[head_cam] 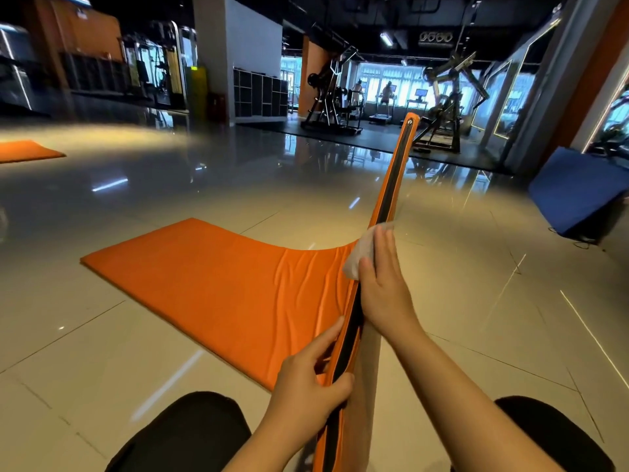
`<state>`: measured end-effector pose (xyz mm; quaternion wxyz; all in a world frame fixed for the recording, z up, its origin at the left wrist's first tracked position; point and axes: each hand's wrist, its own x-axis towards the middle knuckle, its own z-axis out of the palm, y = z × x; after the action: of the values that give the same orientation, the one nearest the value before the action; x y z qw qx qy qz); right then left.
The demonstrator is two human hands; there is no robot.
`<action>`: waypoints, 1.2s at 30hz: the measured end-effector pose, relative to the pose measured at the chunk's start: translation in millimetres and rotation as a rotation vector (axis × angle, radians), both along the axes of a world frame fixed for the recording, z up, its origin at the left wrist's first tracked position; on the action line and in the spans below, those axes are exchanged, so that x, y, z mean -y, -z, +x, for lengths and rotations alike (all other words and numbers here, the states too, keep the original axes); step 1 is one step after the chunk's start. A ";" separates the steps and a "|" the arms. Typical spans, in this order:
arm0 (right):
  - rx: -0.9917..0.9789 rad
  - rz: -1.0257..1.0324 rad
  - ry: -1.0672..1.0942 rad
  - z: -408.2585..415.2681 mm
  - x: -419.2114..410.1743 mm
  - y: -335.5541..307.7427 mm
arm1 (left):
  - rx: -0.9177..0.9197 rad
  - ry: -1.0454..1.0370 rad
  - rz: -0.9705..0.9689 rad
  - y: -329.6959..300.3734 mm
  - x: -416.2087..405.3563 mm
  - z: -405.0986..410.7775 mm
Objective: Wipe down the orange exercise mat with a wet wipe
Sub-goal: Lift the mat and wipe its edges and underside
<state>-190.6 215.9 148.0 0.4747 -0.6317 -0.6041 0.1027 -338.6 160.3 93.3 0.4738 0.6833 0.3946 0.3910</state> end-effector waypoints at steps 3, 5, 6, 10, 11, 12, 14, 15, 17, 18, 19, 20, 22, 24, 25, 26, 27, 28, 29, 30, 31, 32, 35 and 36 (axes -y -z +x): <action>0.068 0.045 0.087 18.2 -30.7 -26.4 | -0.002 0.031 -0.028 1.1 -0.1 -0.5; 0.105 0.057 0.103 21.6 -38.5 -30.8 | -0.013 0.034 -0.040 1.7 0.9 -1.7; 0.125 0.054 0.100 19.1 -37.0 -26.3 | -0.010 0.029 -0.044 2.7 0.7 -2.4; 0.147 -0.015 -0.012 -10.8 3.8 21.6 | 0.020 -0.033 -0.050 9.5 -0.9 -5.2; 0.167 -0.027 -0.055 -18.3 16.3 31.9 | 0.029 -0.044 -0.052 12.1 -0.7 -5.2; 0.184 -0.036 -0.077 -23.0 25.0 37.7 | 0.034 -0.048 -0.053 13.3 1.1 -4.8; 0.184 -0.030 -0.067 -22.5 26.4 34.4 | 0.043 -0.047 -0.052 13.4 6.4 -2.3; 0.188 -0.005 -0.046 -17.5 19.9 29.0 | 0.041 -0.042 -0.045 13.1 8.9 -0.2; 0.234 0.054 0.012 -2.3 1.4 10.8 | 0.026 -0.018 -0.037 12.9 16.9 4.7; 0.263 0.076 0.045 8.0 -9.7 -0.3 | 0.019 0.004 -0.039 12.5 21.8 6.7; 0.277 0.088 0.076 18.2 -19.8 -12.2 | 0.017 0.024 -0.040 11.8 26.5 7.9; 0.269 0.084 0.099 27.4 -29.1 -23.0 | 0.015 0.036 -0.039 11.0 29.7 7.7; 0.230 0.078 0.114 38.3 -40.6 -40.3 | -0.003 0.041 -0.040 7.4 31.7 3.7; 0.214 0.084 0.109 34.1 -39.8 -42.5 | -0.003 0.021 -0.042 6.4 28.1 -1.2; 0.215 0.089 0.095 27.3 -35.7 -35.5 | 0.007 0.007 -0.040 7.0 26.6 -2.9; 0.218 0.097 0.072 17.7 -28.7 -23.6 | 0.020 -0.007 -0.038 8.0 25.5 -4.3; 0.221 0.103 0.041 6.1 -18.4 -7.6 | 0.036 -0.019 -0.042 8.9 25.0 -5.0; 0.223 0.100 0.003 -5.8 -5.3 10.0 | 0.054 -0.032 -0.045 10.5 25.2 -5.4; 0.225 0.085 -0.036 -16.5 8.0 26.5 | 0.070 -0.049 -0.041 12.9 24.8 -5.4; 0.226 0.064 -0.068 -23.8 19.9 40.0 | 0.080 -0.063 -0.033 15.3 24.5 -5.1; 0.227 0.046 -0.089 -27.4 28.6 49.0 | 0.081 -0.069 -0.028 17.1 24.5 -5.0; 0.236 0.038 -0.095 -27.9 32.6 53.1 | 0.078 -0.070 -0.027 17.3 24.6 -5.4; 0.294 0.057 -0.070 -18.8 22.0 40.2 | 0.070 -0.067 -0.028 17.7 22.0 -9.8; 0.320 0.063 -0.055 -14.3 13.2 31.3 | 0.062 -0.070 -0.026 18.1 20.6 -11.8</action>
<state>-204.9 202.8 116.7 0.3891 -0.6080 -0.6920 -0.0051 -350.4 139.7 75.2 0.4807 0.6504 0.4085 0.4230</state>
